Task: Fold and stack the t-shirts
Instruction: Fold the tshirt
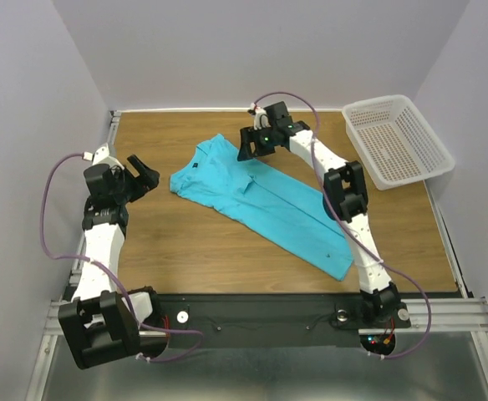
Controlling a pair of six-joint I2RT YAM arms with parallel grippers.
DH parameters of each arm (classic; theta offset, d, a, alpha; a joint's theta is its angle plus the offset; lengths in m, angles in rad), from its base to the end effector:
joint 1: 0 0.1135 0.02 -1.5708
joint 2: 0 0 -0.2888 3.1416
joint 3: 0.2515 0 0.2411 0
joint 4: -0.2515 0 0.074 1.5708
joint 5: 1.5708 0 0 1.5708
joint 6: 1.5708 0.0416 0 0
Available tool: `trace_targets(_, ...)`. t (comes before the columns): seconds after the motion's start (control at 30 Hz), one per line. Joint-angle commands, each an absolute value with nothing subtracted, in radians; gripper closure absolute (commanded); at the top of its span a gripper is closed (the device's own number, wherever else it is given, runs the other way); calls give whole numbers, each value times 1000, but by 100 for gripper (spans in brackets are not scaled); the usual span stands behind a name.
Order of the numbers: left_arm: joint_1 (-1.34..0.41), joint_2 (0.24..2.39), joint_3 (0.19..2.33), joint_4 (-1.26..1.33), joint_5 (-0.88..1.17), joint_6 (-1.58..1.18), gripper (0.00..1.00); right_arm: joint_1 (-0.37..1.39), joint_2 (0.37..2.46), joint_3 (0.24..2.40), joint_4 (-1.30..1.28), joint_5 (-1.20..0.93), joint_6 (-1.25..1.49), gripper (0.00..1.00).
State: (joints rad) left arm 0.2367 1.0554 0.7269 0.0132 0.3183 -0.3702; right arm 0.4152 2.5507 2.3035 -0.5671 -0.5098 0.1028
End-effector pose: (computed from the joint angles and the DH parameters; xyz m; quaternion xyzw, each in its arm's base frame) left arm 0.2227 0.0403 0.3110 -0.1500 0.7904 -0.1667 0.5701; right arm 0.5195 0.2512 0.1952 -0.2319 0.8739 0.3180 0.2854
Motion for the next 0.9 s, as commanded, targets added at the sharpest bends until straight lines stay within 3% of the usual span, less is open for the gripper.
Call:
trace_targets(0.0,235,982,693,29,393,-413,9,442,2623,2437,-532,-373,215,19)
trace_targets(0.87,235,951,617,52,477,-449,10,494,2683,2431,-488,-48,9,29)
